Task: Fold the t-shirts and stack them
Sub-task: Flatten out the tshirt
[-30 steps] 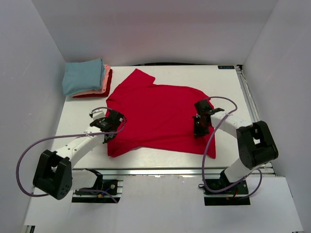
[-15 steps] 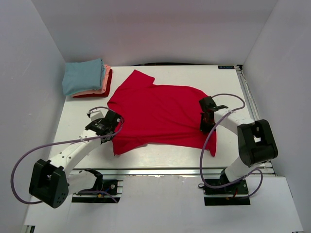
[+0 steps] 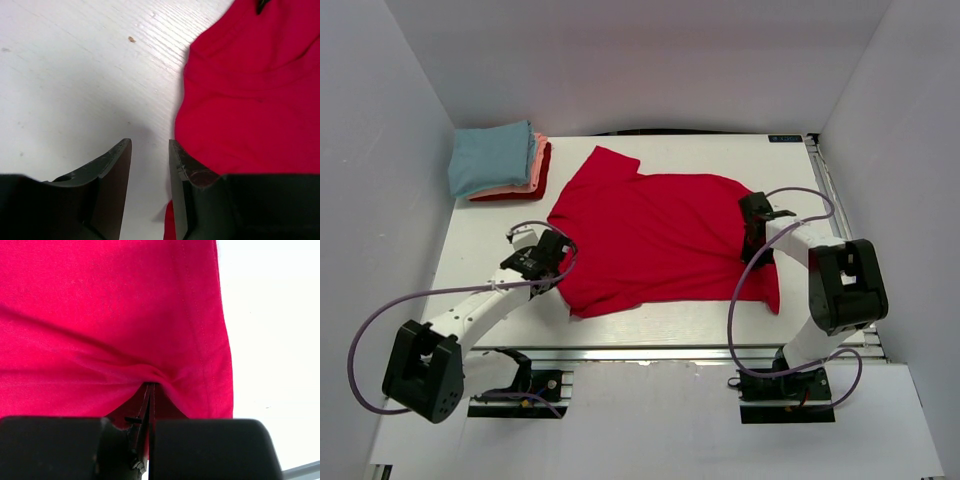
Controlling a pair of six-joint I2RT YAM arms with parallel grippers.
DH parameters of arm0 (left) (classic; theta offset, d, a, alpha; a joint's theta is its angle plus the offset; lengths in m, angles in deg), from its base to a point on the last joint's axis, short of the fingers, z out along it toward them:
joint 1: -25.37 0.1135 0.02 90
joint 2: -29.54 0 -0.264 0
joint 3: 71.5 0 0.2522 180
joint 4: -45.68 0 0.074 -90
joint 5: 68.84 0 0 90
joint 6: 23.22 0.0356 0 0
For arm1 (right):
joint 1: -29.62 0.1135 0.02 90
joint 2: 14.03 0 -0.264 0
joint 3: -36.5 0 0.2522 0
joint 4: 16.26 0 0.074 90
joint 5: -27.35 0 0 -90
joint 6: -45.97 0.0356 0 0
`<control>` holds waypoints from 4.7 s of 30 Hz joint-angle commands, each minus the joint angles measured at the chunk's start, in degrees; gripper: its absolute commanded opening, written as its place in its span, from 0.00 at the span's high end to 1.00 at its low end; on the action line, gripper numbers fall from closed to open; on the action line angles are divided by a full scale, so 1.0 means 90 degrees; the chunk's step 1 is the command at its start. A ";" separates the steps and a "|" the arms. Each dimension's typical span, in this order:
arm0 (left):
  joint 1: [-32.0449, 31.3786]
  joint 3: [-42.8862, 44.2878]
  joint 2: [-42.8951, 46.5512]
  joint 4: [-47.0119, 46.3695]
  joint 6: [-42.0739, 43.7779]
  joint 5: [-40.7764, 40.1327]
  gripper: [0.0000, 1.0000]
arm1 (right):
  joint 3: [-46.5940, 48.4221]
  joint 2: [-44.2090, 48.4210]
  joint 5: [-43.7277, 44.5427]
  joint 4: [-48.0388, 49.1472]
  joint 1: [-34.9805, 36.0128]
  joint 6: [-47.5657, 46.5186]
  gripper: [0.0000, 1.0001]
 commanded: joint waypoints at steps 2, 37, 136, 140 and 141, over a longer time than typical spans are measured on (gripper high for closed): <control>0.0045 -0.0292 -0.0052 -0.0732 0.0047 0.0306 0.52 | 0.0231 0.0119 -0.0051 -0.0222 -0.0037 -0.0119 1.00; 0.0777 0.2118 -0.2369 -0.1040 0.1345 0.0843 0.21 | 0.1324 -0.0085 -0.3374 0.1995 0.4474 -0.0568 0.70; 0.0475 -0.2060 0.2642 0.0917 -0.0461 0.4154 1.00 | 0.1413 -0.1072 -0.3022 0.2307 0.5402 -0.1213 0.71; 0.0426 -0.2061 0.2633 0.0897 -0.0510 0.4134 1.00 | 0.1442 -0.1160 -0.2759 0.2425 0.5412 -0.1232 0.68; 0.0406 -0.2061 0.2623 0.0906 -0.0510 0.4125 1.00 | 0.1452 -0.1170 -0.2691 0.2434 0.5412 -0.1252 0.67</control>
